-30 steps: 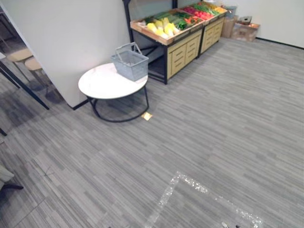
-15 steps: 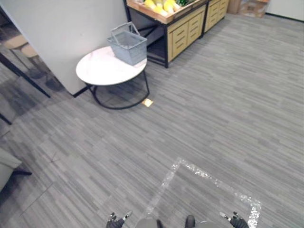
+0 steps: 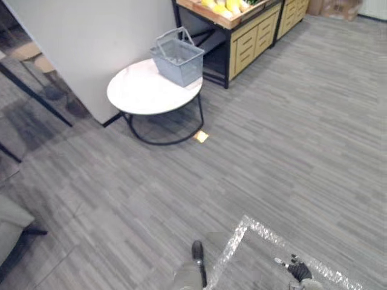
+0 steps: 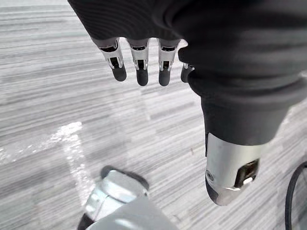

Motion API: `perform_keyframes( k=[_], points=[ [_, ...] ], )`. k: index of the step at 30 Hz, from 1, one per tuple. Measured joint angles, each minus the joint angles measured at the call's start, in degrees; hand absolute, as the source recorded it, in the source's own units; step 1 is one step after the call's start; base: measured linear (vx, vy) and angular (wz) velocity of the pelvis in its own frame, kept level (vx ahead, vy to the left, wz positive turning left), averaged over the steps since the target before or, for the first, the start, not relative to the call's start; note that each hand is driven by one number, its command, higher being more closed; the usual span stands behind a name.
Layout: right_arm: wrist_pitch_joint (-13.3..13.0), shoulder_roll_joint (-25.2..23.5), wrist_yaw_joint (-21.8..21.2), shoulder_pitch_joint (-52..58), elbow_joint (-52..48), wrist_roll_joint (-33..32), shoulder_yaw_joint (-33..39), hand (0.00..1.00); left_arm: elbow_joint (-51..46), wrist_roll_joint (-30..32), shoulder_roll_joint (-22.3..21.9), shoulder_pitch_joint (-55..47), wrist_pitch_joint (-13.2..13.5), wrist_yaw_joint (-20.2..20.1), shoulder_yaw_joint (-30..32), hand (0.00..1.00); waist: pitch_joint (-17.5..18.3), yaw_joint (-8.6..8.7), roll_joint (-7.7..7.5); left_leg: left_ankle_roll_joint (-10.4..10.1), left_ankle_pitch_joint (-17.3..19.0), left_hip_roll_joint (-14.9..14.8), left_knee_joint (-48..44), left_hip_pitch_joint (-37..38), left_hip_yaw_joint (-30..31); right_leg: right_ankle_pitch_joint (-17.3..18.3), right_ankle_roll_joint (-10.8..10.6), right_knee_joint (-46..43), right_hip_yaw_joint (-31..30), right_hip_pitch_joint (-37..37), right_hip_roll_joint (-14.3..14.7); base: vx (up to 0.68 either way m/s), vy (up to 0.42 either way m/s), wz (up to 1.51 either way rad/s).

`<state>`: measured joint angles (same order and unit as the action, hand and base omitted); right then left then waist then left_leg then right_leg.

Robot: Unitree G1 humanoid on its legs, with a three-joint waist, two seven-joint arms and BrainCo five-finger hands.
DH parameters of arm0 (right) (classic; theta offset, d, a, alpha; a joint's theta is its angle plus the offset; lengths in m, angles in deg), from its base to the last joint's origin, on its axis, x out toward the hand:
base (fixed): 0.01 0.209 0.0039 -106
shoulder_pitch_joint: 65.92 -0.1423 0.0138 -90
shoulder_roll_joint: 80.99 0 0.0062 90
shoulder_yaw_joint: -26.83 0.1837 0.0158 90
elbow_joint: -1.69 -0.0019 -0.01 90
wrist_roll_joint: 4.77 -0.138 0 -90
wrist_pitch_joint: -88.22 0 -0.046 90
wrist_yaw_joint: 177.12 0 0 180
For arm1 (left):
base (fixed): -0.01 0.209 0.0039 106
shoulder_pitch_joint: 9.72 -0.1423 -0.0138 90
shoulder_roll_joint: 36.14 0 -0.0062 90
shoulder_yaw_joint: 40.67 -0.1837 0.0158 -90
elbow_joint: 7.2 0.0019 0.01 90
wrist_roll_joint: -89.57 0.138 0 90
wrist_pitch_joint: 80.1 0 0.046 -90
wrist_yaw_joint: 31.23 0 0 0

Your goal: Pick vegetable in the basket

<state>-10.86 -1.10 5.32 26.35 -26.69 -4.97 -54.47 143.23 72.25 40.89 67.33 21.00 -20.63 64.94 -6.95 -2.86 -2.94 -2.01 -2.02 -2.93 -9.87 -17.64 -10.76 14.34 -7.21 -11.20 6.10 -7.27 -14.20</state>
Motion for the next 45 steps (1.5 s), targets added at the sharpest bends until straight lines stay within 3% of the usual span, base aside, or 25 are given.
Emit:
perform_keyframes(
  k=[2,4,5,7,9,12,15,18,20,21,22,25,26,28,30,32,35,37,38,39,40,41,42,43,45],
  points=[
    [0.05,-0.34,-0.30,0.23,0.07,0.11,0.30,0.00,-0.01,0.16,0.22,1.63,0.02,-0.12,-0.38,0.00,0.18,0.06,-0.15,2.60,1.70,1.11,-0.66,2.51,-1.28,-3.86,0.09,-8.91,-3.62,3.15,-1.17,0.51,0.287,-0.08],
    [0.06,-0.42,-0.33,0.31,0.03,0.15,0.43,0.00,-0.97,0.58,0.99,1.50,-0.11,-0.14,-1.92,0.00,0.06,0.75,0.18,3.52,4.77,1.62,-0.34,7.06,-2.17,-11.77,0.04,-22.25,-4.91,7.86,-2.24,0.41,0.221,-0.21],
    [0.06,-0.52,-0.34,0.45,-0.04,0.17,0.16,0.00,-1.84,0.68,1.14,1.36,-0.14,-0.20,-3.56,0.00,-0.24,1.07,0.73,4.22,6.59,1.61,-0.10,9.99,-2.59,-18.59,-0.22,-31.58,-4.96,11.42,-2.97,0.40,0.201,-0.10],
    [0.06,-0.69,-0.42,1.16,-0.14,0.19,-0.10,0.00,-3.44,0.67,1.82,2.13,-0.39,-0.33,-5.58,0.00,-0.44,1.58,0.93,4.97,8.08,1.94,0.66,13.88,-2.40,-18.14,0.39,-44.27,-3.68,16.91,-3.10,0.38,0.156,0.05],
    [-0.09,-0.31,-0.38,1.74,-0.54,0.19,1.59,0.00,-5.58,0.71,1.63,2.35,-0.40,-0.98,-6.91,0.00,-0.87,2.77,1.29,5.26,8.46,2.53,5.20,20.51,-0.93,-12.38,1.57,-49.37,1.57,20.21,-1.97,0.37,0.073,0.24],
    [-0.09,-0.39,-0.42,3.28,-0.44,0.18,3.27,0.00,-5.64,0.74,0.88,3.12,-0.51,-1.02,-6.52,0.00,-1.66,3.86,1.44,4.97,10.78,2.30,6.66,25.78,0.79,-5.82,3.00,-42.41,6.60,23.29,0.31,0.34,-0.049,0.28],
    [0.35,-0.87,-0.31,5.05,-0.58,0.13,5.04,0.00,-5.56,0.87,-1.32,3.72,-0.63,-1.41,-4.75,0.00,-2.35,3.94,1.95,3.42,14.85,1.28,5.76,28.27,1.09,-5.58,3.32,-25.61,9.85,24.74,0.97,0.29,-0.160,0.12],
    [0.42,-1.94,-0.20,6.52,-2.97,0.03,7.90,0.00,-5.61,2.45,-3.32,4.43,-0.67,-1.61,-2.93,0.00,-3.16,4.18,3.85,-0.70,19.52,-3.34,4.07,30.95,1.07,-8.52,1.78,-7.74,8.41,25.54,3.56,0.50,-0.320,-0.01],
    [0.49,-2.62,-0.12,7.02,-3.78,0.09,8.27,0.00,-5.62,2.55,-3.99,5.58,-0.65,-1.83,-1.36,0.00,-3.12,4.13,3.29,-3.40,22.24,-5.69,3.89,32.87,0.89,-12.61,1.08,-0.23,4.67,25.81,4.25,0.54,-0.371,0.02],
    [0.90,-2.78,-0.15,7.53,-4.64,0.14,8.26,0.00,-5.37,2.69,-4.59,6.18,-0.79,-1.86,0.10,0.00,-3.24,3.95,3.61,-3.57,23.38,-7.47,4.06,35.18,0.62,-18.31,1.01,-3.50,5.57,26.13,5.17,0.58,-0.385,0.14],
    [0.94,-2.67,-0.13,7.38,-5.08,0.14,8.26,0.00,-5.12,2.83,-5.79,7.49,-0.91,-2.01,0.15,0.00,-3.38,4.14,3.92,-3.77,20.76,-8.72,2.93,35.62,0.73,-14.25,3.92,-10.78,6.15,28.27,5.30,0.58,-0.395,0.15],
    [0.97,-2.42,-0.34,7.66,-5.63,0.14,8.59,0.00,-5.53,4.16,-7.09,8.09,-1.29,-2.02,-0.08,0.00,-2.90,4.37,4.89,-3.86,14.51,-10.77,-3.29,35.50,3.28,-6.54,6.14,-18.17,8.07,26.73,5.38,0.60,-0.420,0.22],
    [1.09,-2.32,-0.40,7.66,-5.66,0.14,8.83,0.00,-5.94,4.48,-7.13,8.19,-1.26,-1.90,0.23,0.00,-2.85,4.41,5.30,-5.30,9.83,-12.41,-15.92,30.27,6.88,-3.55,6.43,-18.35,9.35,23.60,6.04,0.54,-0.345,0.32],
    [1.15,-2.15,-0.40,7.65,-5.67,0.15,8.77,0.00,-5.99,4.47,-7.09,8.12,-1.31,-1.90,0.25,0.00,-3.06,4.39,5.27,-7.56,2.62,-13.26,-28.90,23.76,11.06,-1.85,7.02,-17.42,10.39,20.60,6.52,0.38,-0.227,0.23],
    [1.17,-1.18,-0.31,7.30,-5.77,0.13,8.41,0.00,-6.93,4.01,-6.98,7.90,-1.25,-1.85,0.66,0.00,-3.32,3.66,5.84,-9.01,1.44,-14.21,-48.70,14.13,12.51,-0.44,8.23,-14.76,10.91,14.99,8.14,0.46,-0.168,-0.14],
    [1.14,-0.99,-0.17,6.78,-7.04,0.12,6.38,0.00,-8.93,3.93,-6.73,6.72,-1.14,-1.83,0.44,0.00,-3.44,2.86,5.69,-5.94,5.77,-13.53,-54.73,6.85,8.07,0.84,8.22,-9.24,9.91,6.80,9.01,0.51,-0.079,-0.26],
    [1.19,-0.72,-0.11,6.35,-7.15,-0.02,5.45,0.00,-10.94,3.88,-6.68,6.07,-0.96,-1.78,0.17,0.00,-3.45,2.19,5.63,-4.50,10.28,-11.74,-48.00,1.20,4.84,1.28,7.38,-5.07,9.44,2.20,8.76,0.32,0.048,-0.12],
    [1.19,-1.14,0.01,5.87,-7.22,-0.12,5.40,0.00,-11.25,2.67,-6.47,5.54,-0.48,-1.75,-0.02,0.00,-3.43,1.30,5.28,-3.60,11.46,-8.83,-31.96,0.13,2.42,1.59,5.34,-3.21,8.45,-0.54,7.50,0.37,0.153,-0.29],
    [1.19,-1.37,0.05,5.81,-7.22,-0.13,5.37,0.00,-11.32,2.28,-6.39,5.39,-0.37,-1.76,-0.01,0.00,-3.40,0.97,5.03,-3.18,11.09,-7.96,-25.97,0.51,1.84,2.12,4.71,-2.91,7.96,-1.21,6.91,0.41,0.233,-0.36],
    [1.12,-1.68,0.07,5.71,-7.37,-0.16,4.63,0.00,-11.30,1.95,-6.17,4.72,-0.37,-1.75,0.00,0.00,-3.31,0.83,4.69,-1.75,8.77,-6.34,-13.26,1.95,1.64,3.29,3.21,-2.88,6.95,-2.46,5.82,0.43,0.277,-0.45],
    [0.84,-1.79,0.15,5.74,-7.80,-0.17,3.67,0.00,-11.18,1.82,-6.11,3.91,-0.37,-1.77,0.05,0.00,-3.39,0.80,4.54,-1.34,4.12,-6.24,-5.72,2.88,1.34,4.81,1.29,-3.00,5.92,-3.77,4.97,0.51,0.347,-0.46],
    [0.84,-1.89,0.21,5.77,-7.83,-0.19,3.13,0.00,-10.95,1.74,-5.98,3.13,-0.38,-1.78,0.04,0.00,-3.10,0.67,4.12,-1.14,1.37,-6.18,-5.82,3.25,0.06,5.42,0.72,-2.91,5.43,-4.53,4.42,0.47,0.277,-0.26],
    [0.86,-2.85,0.21,6.05,-7.65,-0.15,2.01,0.00,-11.03,1.07,-5.05,2.55,-0.35,-1.66,0.44,0.00,-1.53,0.79,2.39,0.18,2.28,-4.39,-6.63,3.18,-1.73,5.08,1.19,-1.70,4.05,-5.42,2.87,0.51,0.249,-0.15],
    [0.82,-4.17,-0.03,6.17,-7.69,-0.12,1.26,0.00,-11.19,1.09,-4.44,2.84,-0.29,-1.63,0.37,0.00,-0.48,0.68,0.85,0.63,4.40,-3.98,-8.53,2.18,-3.06,2.31,1.69,0.00,2.22,-5.09,2.18,0.51,0.232,-0.15],
    [0.84,-6.03,-0.11,5.56,-6.82,-0.10,1.22,0.00,-10.56,0.82,-3.82,3.12,-0.37,-1.64,0.36,0.00,-0.14,-0.61,0.18,1.97,6.91,-4.27,-12.10,1.79,-4.53,-2.08,0.94,1.26,-0.61,-5.64,1.69,0.44,0.265,-0.17]
  ],
)
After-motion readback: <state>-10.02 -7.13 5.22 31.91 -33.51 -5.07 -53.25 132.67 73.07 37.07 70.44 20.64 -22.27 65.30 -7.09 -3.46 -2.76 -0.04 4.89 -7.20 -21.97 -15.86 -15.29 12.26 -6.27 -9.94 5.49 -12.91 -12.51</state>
